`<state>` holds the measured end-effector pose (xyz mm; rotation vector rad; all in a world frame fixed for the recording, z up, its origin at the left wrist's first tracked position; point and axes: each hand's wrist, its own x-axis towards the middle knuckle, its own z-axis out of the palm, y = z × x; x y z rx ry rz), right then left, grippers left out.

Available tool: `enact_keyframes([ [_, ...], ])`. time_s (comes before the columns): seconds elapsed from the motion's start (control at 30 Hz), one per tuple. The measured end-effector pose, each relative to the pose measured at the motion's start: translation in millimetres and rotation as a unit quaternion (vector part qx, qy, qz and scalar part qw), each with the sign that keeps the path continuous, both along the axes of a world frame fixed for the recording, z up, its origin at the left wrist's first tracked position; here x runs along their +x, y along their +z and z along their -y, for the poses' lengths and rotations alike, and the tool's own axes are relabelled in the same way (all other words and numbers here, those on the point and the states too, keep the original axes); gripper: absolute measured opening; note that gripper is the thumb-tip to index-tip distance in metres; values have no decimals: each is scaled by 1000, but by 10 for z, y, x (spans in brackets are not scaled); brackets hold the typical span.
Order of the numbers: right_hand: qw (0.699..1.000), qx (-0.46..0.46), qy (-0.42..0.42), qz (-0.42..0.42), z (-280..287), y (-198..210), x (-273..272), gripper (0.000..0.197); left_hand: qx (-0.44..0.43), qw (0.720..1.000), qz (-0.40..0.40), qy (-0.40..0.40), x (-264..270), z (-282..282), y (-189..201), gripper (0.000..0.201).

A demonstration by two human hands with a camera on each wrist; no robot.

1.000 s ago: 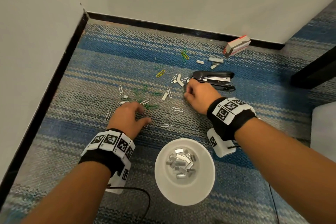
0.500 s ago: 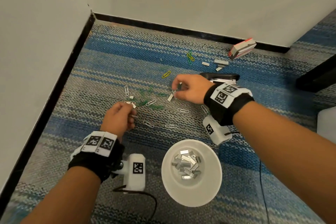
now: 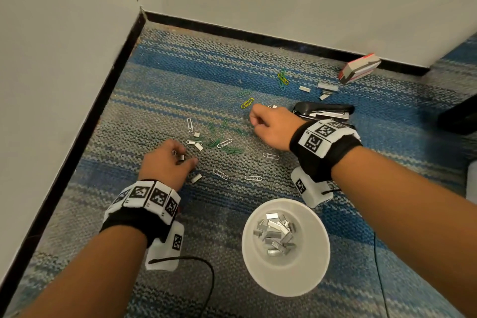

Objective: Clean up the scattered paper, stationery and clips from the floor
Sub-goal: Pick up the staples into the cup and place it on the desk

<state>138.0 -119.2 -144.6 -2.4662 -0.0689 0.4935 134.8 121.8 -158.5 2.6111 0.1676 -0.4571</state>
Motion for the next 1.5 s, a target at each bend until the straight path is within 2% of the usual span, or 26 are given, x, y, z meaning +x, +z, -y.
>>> enact_keyframes([
  [0.13,1000,23,-5,-10,-45,72,14,19,-11,999,28,20,6,-56,-67,19],
  [0.3,998,51,-37,-5,-18,130,-66,18,-39,998,38,18,-25,-99,-66,16],
  [0.47,991,113,-74,8,190,290,-269,17,-131,986,97,-17,-127,-38,273,19],
  [0.53,991,125,-54,5,261,425,-463,16,-207,972,91,-65,-256,102,543,22],
  [0.63,994,107,5,4,271,705,-835,15,-297,935,6,-195,-602,374,902,17],
  [0.73,995,80,65,4,140,924,-1204,11,-288,900,-59,-324,-964,587,1017,12],
  [0.8,994,90,60,-8,43,971,-1411,10,-278,893,-56,-348,-1110,654,983,11],
  [0.9,992,124,6,-9,-15,956,-1638,14,-271,898,-42,-345,-1238,700,940,23],
  [1.1,975,214,-52,-14,-101,905,-1855,34,-259,915,-32,-309,-1352,672,895,21],
  [1.2,970,234,-62,-23,-115,890,-1877,37,-252,922,-25,-293,-1370,645,869,28],
  [1.27,970,232,-65,-23,-113,883,-1873,36,-262,923,-34,-282,-1378,645,888,30],
  [1.37,970,216,-108,-17,-19,871,-1772,24,-264,926,-5,-271,-1309,646,939,20],
  [1.5,973,141,-183,-9,218,699,-1360,21,-205,961,89,-162,-911,489,825,19],
])
